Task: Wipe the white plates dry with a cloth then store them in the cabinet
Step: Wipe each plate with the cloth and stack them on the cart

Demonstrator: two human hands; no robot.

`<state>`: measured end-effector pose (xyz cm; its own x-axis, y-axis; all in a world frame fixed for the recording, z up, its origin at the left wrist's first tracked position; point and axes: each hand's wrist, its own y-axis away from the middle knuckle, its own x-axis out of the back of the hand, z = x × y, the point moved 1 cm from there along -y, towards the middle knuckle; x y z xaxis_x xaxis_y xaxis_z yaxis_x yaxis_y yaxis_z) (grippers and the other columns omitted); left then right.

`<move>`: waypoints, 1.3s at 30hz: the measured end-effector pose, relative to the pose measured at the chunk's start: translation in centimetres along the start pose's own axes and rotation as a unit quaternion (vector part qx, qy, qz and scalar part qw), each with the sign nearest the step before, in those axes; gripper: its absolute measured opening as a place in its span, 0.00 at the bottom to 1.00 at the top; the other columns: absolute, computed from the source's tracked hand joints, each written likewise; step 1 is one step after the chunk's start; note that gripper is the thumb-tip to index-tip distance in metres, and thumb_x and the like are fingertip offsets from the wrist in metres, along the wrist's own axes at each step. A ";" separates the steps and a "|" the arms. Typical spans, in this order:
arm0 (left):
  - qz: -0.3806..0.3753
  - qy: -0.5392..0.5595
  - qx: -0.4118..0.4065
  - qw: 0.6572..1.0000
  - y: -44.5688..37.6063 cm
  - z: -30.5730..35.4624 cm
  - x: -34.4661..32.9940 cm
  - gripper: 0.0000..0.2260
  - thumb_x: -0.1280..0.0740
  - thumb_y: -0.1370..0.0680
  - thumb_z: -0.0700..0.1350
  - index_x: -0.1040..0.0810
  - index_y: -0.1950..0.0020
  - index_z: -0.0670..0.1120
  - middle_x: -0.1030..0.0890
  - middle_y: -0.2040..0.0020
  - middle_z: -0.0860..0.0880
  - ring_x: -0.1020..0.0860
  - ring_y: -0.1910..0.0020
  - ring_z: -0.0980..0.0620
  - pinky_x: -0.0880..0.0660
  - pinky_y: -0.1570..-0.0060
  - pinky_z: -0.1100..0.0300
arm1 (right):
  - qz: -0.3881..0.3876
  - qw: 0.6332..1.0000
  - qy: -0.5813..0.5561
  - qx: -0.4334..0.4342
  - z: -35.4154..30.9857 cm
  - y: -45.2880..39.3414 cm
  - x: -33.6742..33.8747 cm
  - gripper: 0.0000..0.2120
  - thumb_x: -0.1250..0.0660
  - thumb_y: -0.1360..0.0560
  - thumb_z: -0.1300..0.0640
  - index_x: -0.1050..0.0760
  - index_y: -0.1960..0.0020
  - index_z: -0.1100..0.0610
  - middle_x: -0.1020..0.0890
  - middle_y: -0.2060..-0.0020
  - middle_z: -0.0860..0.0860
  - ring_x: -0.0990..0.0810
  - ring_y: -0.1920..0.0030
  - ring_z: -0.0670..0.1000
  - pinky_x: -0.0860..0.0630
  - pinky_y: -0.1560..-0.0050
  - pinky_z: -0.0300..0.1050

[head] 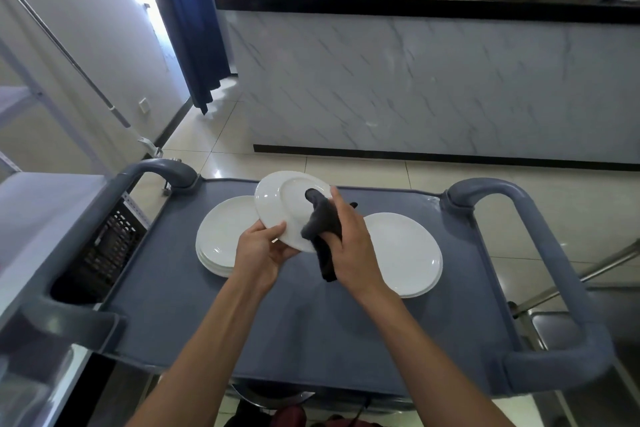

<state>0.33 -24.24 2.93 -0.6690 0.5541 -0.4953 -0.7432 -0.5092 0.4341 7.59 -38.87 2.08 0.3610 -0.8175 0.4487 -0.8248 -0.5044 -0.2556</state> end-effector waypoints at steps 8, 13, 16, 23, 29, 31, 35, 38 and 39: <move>-0.020 -0.021 -0.037 0.999 0.5 1.0 -0.7 0.09 0.37 0.21 0.32 0.19 0.44 0.35 0.17 0.53 0.38 0.19 0.60 0.43 0.21 0.69 0.56 | 0.028 0.993 0.069 0.093 -0.6 0.4 -1.1 0.23 0.37 0.20 0.55 0.31 0.25 0.54 0.29 0.27 0.50 0.34 0.27 0.48 0.37 0.25 0.50; -0.020 -0.013 -0.039 0.999 0.3 1.1 -0.7 0.10 0.37 0.21 0.33 0.19 0.43 0.37 0.18 0.48 0.38 0.21 0.53 0.42 0.25 0.59 0.54 | 0.023 0.980 0.158 0.116 -0.4 1.1 -2.4 0.25 0.44 0.18 0.48 0.37 0.22 0.52 0.33 0.24 0.51 0.38 0.23 0.51 0.40 0.25 0.56; -0.017 -0.023 -0.041 0.999 0.1 1.1 -0.5 0.11 0.37 0.22 0.32 0.20 0.41 0.36 0.18 0.48 0.37 0.22 0.50 0.40 0.25 0.57 0.52 | 0.022 0.978 0.179 0.104 -0.3 1.5 -2.5 0.25 0.47 0.17 0.46 0.38 0.22 0.51 0.35 0.23 0.49 0.41 0.22 0.50 0.43 0.24 0.55; -0.039 -0.030 -0.045 0.998 0.4 1.3 -0.4 0.10 0.38 0.21 0.30 0.20 0.45 0.36 0.17 0.52 0.38 0.19 0.56 0.41 0.18 0.64 0.53 | 0.049 0.985 0.155 0.054 0.2 1.4 -2.2 0.26 0.48 0.17 0.46 0.38 0.21 0.54 0.36 0.22 0.51 0.43 0.22 0.51 0.46 0.22 0.51; -0.063 -0.026 -0.047 0.997 0.7 1.6 0.1 0.10 0.37 0.22 0.30 0.21 0.43 0.36 0.16 0.49 0.39 0.18 0.53 0.40 0.17 0.62 0.51 | 0.073 0.996 0.030 -0.043 0.8 0.1 -1.1 0.25 0.43 0.17 0.51 0.41 0.20 0.50 0.42 0.20 0.50 0.44 0.21 0.49 0.44 0.22 0.52; -0.073 -0.027 -0.048 0.996 0.7 1.7 0.2 0.11 0.37 0.22 0.30 0.20 0.42 0.37 0.16 0.48 0.39 0.17 0.52 0.41 0.17 0.60 0.50 | 0.080 0.995 0.015 -0.053 0.5 -0.1 -0.9 0.25 0.41 0.16 0.54 0.41 0.20 0.50 0.42 0.20 0.50 0.44 0.21 0.49 0.45 0.22 0.49; -0.091 -0.043 -0.051 0.994 0.7 1.8 0.6 0.12 0.35 0.23 0.31 0.20 0.42 0.38 0.15 0.48 0.40 0.17 0.52 0.42 0.17 0.58 0.49 | 0.099 0.992 -0.019 -0.079 0.3 -1.0 -0.4 0.25 0.40 0.16 0.55 0.41 0.20 0.52 0.40 0.21 0.49 0.43 0.22 0.48 0.45 0.23 0.45; -0.104 -0.065 -0.054 0.991 1.0 2.1 1.1 0.11 0.35 0.23 0.30 0.20 0.43 0.38 0.15 0.51 0.42 0.16 0.55 0.44 0.17 0.61 0.51 | 0.108 0.989 -0.041 -0.096 0.5 -2.0 0.3 0.26 0.40 0.17 0.56 0.40 0.20 0.54 0.38 0.22 0.49 0.41 0.22 0.48 0.44 0.23 0.45; -0.111 -0.071 -0.056 0.990 1.0 2.1 1.2 0.11 0.35 0.24 0.30 0.20 0.43 0.38 0.14 0.52 0.42 0.16 0.56 0.45 0.17 0.61 0.51 | 0.108 0.988 -0.048 -0.100 0.7 -2.3 0.5 0.26 0.41 0.17 0.56 0.40 0.20 0.54 0.37 0.22 0.49 0.40 0.23 0.48 0.43 0.23 0.46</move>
<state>-1.29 -22.69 4.39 -0.4904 0.7434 -0.4548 -0.8713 -0.4301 0.2364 9.98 -38.31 2.29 0.1978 -0.9276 0.3168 -0.9532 -0.2574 -0.1584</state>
